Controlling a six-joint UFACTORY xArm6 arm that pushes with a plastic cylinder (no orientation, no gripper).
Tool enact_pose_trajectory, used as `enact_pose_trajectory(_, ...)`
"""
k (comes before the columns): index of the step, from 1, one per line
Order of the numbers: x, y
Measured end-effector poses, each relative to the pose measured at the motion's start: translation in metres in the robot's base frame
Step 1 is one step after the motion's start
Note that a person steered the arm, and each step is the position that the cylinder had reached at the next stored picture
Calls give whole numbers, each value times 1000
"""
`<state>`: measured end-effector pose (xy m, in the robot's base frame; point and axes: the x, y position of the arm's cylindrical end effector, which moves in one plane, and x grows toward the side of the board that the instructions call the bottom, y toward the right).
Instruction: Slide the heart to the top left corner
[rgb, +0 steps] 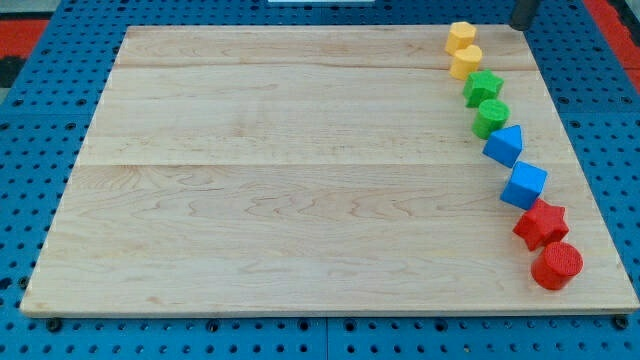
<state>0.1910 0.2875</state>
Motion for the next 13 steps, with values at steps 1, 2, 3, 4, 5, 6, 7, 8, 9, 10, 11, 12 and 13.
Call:
enact_pose_trajectory(1, 0, 0)
enact_pose_trajectory(2, 8, 0)
enact_pose_trajectory(3, 28, 0)
enact_pose_trajectory(4, 32, 0)
enact_pose_trajectory(5, 43, 0)
enact_pose_trajectory(6, 50, -3)
enact_pose_trajectory(7, 64, -24)
enact_pose_trajectory(8, 74, -53)
enact_pose_trajectory(9, 77, -70)
enact_pose_trajectory(10, 79, -85)
enact_pose_trajectory(11, 87, -106)
enact_pose_trajectory(12, 109, -143)
enact_pose_trajectory(13, 130, -180)
